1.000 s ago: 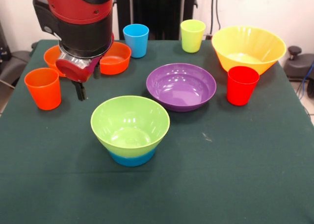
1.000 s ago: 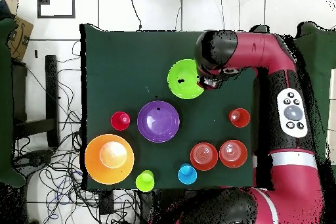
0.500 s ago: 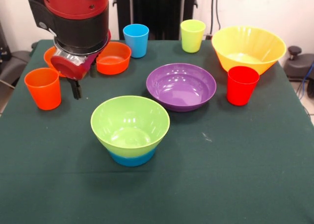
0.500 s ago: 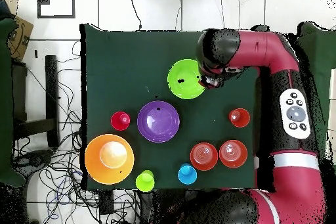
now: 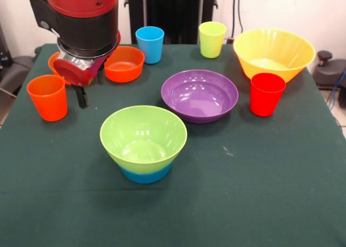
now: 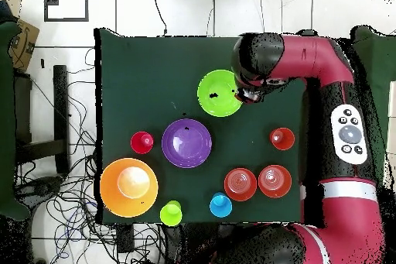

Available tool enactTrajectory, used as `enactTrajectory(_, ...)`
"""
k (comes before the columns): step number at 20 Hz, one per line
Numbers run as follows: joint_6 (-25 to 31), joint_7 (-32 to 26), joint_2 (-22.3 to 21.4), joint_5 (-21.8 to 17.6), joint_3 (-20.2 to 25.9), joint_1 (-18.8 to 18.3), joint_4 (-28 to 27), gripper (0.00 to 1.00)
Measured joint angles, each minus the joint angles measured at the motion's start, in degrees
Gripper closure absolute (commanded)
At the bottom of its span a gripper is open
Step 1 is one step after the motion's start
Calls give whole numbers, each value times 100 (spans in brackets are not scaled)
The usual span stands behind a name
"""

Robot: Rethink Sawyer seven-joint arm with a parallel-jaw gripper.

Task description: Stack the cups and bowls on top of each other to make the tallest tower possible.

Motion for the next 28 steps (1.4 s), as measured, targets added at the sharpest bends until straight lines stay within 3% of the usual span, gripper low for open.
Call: enactTrajectory(28, 2, 0, -95, -903, -92, 64, -9, 0)
